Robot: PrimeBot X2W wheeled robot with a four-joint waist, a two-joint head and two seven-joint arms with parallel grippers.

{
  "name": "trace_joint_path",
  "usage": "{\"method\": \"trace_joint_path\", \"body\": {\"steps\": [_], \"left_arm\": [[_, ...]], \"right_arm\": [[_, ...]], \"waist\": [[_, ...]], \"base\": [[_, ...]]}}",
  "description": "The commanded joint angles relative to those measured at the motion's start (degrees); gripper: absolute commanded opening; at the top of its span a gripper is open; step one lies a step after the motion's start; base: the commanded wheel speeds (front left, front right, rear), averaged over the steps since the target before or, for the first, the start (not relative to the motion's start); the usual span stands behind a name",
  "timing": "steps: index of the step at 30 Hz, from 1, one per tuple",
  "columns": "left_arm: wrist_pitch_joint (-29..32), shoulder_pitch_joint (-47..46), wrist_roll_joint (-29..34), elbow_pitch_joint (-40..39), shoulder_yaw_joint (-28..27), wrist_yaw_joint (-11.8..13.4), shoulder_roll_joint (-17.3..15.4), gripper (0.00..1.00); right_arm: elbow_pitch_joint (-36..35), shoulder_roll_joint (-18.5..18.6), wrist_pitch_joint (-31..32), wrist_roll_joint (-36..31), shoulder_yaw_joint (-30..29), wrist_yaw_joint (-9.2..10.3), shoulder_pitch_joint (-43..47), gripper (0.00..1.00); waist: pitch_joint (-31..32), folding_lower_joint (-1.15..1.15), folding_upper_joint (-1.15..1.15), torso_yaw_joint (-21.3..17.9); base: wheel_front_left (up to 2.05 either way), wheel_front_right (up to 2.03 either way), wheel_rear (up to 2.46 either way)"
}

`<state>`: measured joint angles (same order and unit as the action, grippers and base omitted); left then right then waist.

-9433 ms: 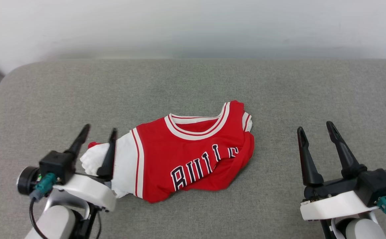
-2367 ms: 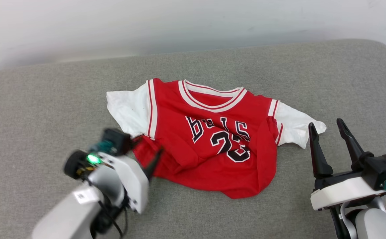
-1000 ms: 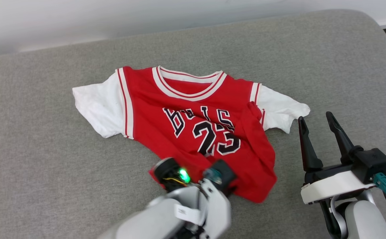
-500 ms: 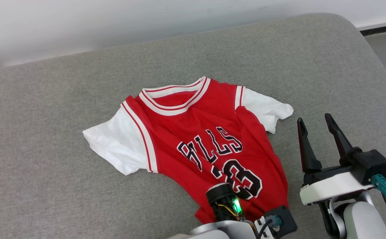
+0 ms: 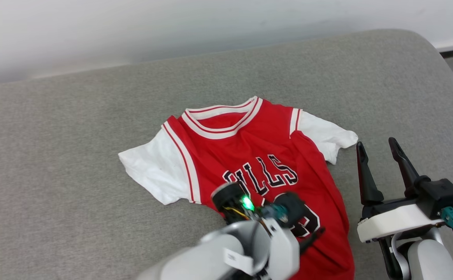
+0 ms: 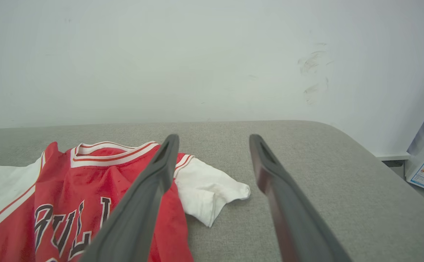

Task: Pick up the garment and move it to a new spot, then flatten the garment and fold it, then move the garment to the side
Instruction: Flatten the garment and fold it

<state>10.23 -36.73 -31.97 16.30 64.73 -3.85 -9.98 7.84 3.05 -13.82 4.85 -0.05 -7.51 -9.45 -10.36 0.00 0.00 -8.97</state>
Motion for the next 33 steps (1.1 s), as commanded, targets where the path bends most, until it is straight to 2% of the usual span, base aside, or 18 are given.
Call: {"method": "trace_joint_path", "body": {"steps": [1, 3, 8, 13, 19, 21, 23, 29, 33], "left_arm": [[-1.38, -0.51, -0.99, -0.61, -2.25, 1.08, -1.11, 1.00], [-2.38, -0.90, -1.34, -0.91, -3.86, 2.00, -2.06, 1.00], [-8.43, -1.05, -2.89, -2.33, -12.52, 7.67, -7.28, 1.00], [-16.19, 2.64, -5.35, -4.94, -21.71, 12.64, -13.28, 1.00], [-22.89, 10.85, -9.02, -9.03, -30.38, 16.07, -20.58, 1.00], [-24.12, 14.14, -9.26, -11.61, -31.65, 15.77, -21.98, 1.00], [-24.81, 17.15, -8.17, -13.83, -32.98, 16.67, -23.55, 1.00], [-25.47, 25.68, -5.85, -19.88, -35.86, 20.22, -22.60, 1.00], [-25.53, 29.58, -4.34, -23.06, -38.09, 20.72, -20.78, 1.00]], "right_arm": [[-0.08, -0.04, -0.01, -0.30, -0.14, 0.04, 0.35, 1.00], [-0.10, 0.04, 0.09, -0.29, -0.23, 0.04, 0.49, 1.00], [-0.67, 0.41, 0.42, 0.06, -0.40, 0.04, 1.00, 1.00], [-1.51, 0.59, 0.59, 0.51, -0.16, 0.04, 1.74, 1.00], [-2.47, 1.13, 0.40, 1.40, 0.25, 0.04, 2.51, 1.00], [-2.94, 1.10, 0.23, 1.46, -0.09, 0.04, 2.73, 1.00], [-3.30, 1.02, -0.03, 1.64, -0.60, 0.04, 2.87, 1.00], [-3.99, 0.45, -0.71, 1.79, -0.86, 0.04, 3.46, 1.00], [-4.32, 0.19, -0.96, 2.01, -0.94, 0.04, 3.59, 1.00]], "waist": [[1.34, 0.00, 0.00, 1.47], [1.80, 0.00, 0.00, 1.94], [3.72, 0.00, 0.00, 4.13], [4.77, 0.00, 0.00, 5.78], [5.17, 0.00, 0.00, 6.91], [5.22, 0.00, 0.00, 7.14], [5.19, 0.00, 0.00, 7.33], [4.94, 0.00, 0.00, 7.24], [4.61, 0.00, 0.00, 6.93]], "base": [[0.00, 0.00, 0.00], [0.00, 0.00, 0.00], [0.00, 0.00, 0.00], [0.00, 0.00, 0.00], [0.00, 0.00, 0.00], [0.00, 0.00, 0.00], [0.00, 0.00, 0.00], [0.00, 0.00, 0.00], [0.00, 0.00, 0.00]]}}
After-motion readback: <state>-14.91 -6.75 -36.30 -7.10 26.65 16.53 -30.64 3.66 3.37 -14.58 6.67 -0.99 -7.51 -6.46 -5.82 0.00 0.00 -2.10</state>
